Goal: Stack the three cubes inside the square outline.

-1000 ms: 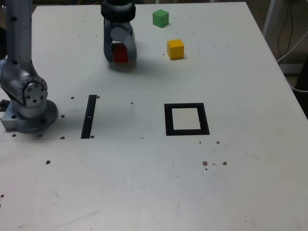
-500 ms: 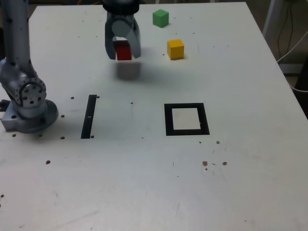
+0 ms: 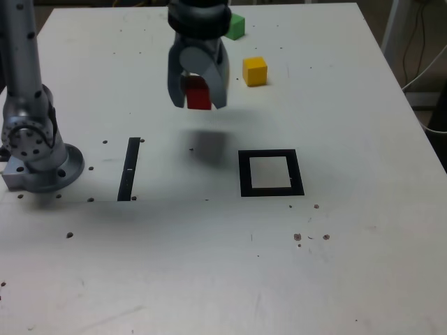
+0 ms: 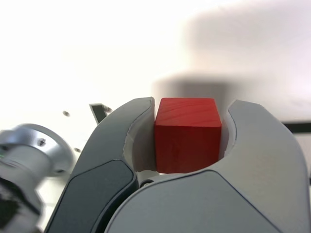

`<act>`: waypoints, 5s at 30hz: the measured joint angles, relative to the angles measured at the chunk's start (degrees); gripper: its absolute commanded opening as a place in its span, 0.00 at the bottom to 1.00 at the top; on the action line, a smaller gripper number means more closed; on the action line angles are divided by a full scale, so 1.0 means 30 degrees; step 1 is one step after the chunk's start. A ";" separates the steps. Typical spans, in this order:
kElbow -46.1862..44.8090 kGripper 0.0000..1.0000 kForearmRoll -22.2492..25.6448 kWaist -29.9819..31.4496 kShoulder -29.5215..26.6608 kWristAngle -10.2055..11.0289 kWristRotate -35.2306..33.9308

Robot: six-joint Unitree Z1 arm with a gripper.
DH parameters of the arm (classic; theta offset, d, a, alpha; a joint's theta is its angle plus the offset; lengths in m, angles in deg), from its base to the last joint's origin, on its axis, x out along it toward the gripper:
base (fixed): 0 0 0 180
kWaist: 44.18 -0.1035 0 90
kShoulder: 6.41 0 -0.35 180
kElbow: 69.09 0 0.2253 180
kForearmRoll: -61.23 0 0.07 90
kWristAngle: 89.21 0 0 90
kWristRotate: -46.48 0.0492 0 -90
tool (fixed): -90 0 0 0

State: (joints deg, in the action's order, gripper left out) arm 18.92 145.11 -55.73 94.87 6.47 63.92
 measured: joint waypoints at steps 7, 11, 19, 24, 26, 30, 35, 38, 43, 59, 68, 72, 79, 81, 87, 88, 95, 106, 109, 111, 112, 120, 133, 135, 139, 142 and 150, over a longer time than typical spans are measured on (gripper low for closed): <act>-0.0063 0.21 -0.0270 0.3316 0.0155 0.0118 -0.4510; 0.0193 0.21 -0.0486 0.4589 0.0728 -0.0228 -0.6075; 0.1732 0.21 -0.0713 0.5680 0.2369 -0.1202 -0.6407; 0.2463 0.21 -0.0858 0.6002 0.3418 -0.1409 -0.6354; 0.2668 0.21 -0.1088 0.6030 0.3812 -0.1571 -0.6215; 0.2819 0.22 -0.1683 0.6046 0.4600 -0.1720 -0.5884; 0.3113 0.22 -0.1984 0.6046 0.5173 -0.1726 -0.5499; 0.3293 0.23 -0.2101 0.6046 0.5601 -0.1812 -0.5302; 0.3344 0.26 -0.2177 0.5981 0.5868 -0.1864 -0.4949; 0.3731 0.68 -0.2252 0.5571 0.6147 -0.1807 -0.3899; 0.3770 1.00 -0.2099 0.5493 0.6422 -0.1324 -0.3737; 0.3741 1.00 -0.2008 0.5492 0.6040 -0.1125 -0.3832; 0.3446 1.00 -0.1627 0.5493 0.4764 -0.0701 -0.3898; 0.3376 1.00 -0.1363 0.5492 0.4089 -0.0262 -0.3898; 0.3319 1.00 0.0136 0.4564 0.2074 0.0897 -0.3258; 0.3320 1.00 0.0265 0.4239 0.1931 0.0933 -0.3033; 0.4814 1.00 0.1124 0.0343 0.1326 0.0818 0.0075; 1.1282 0.99 0.3800 -0.6428 0.4561 -0.0612 0.4144; 1.2546 0.99 0.4007 -0.7143 0.5521 -0.0618 0.4460; 1.2585 0.99 0.4009 -0.7281 0.6119 -0.0454 0.4520; 1.2583 0.99 0.3987 -0.7361 0.6401 -0.0385 0.4527; 1.1240 0.99 0.2452 -0.7472 0.7635 0.0026 0.4485; 1.0336 0.93 0.0977 -0.7586 0.8556 0.0664 0.3980; 1.0143 0.90 0.0675 -0.7596 0.8753 0.0738 0.3810; 0.9513 0.86 -0.0320 -0.7598 0.8802 0.0939 0.3352; 0.9172 0.84 -0.0745 -0.7590 0.8838 0.1043 0.3178; 0.9134 0.68 -0.0860 -0.7225 0.8918 0.1042 0.3178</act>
State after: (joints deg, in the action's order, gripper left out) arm 46.32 142.53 -77.40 121.62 9.59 73.46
